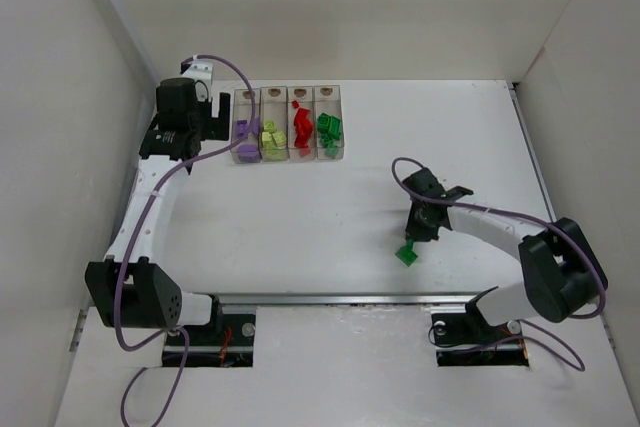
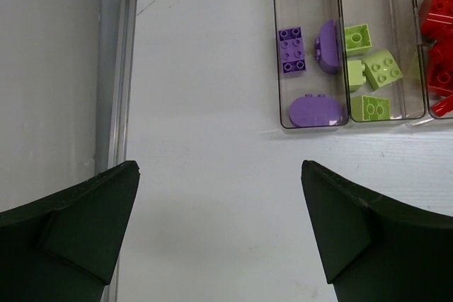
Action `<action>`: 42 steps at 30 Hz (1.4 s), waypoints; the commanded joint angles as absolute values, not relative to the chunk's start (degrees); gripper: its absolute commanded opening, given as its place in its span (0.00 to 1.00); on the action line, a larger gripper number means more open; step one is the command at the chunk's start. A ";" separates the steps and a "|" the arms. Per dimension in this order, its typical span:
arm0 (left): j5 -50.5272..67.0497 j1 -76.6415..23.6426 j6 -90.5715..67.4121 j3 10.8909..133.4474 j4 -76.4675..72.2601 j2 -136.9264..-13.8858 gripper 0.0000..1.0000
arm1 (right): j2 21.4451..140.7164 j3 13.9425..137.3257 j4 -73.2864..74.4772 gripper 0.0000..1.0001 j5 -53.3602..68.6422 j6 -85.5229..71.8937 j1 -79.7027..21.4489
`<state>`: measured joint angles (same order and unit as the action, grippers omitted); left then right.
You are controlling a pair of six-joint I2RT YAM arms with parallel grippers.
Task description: Sort the legos into containers by color
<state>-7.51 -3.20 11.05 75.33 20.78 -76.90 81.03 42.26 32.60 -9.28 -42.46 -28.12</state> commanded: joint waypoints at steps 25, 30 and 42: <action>2.64 -2.90 14.85 68.64 19.16 -75.32 0.98 | 135.96 135.25 29.96 0.71 -8.25 -15.64 -31.73; 2.64 -2.90 14.85 68.64 19.16 -75.85 0.98 | 131.07 129.65 27.17 1.00 -11.34 -15.64 -31.73; 3.78 -2.90 14.85 69.69 19.16 -75.85 0.98 | 102.68 98.65 40.84 1.00 -10.63 -14.33 -31.73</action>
<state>3.03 -3.03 14.52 68.97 20.40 -76.99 108.99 105.43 32.91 -9.54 -14.76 -31.90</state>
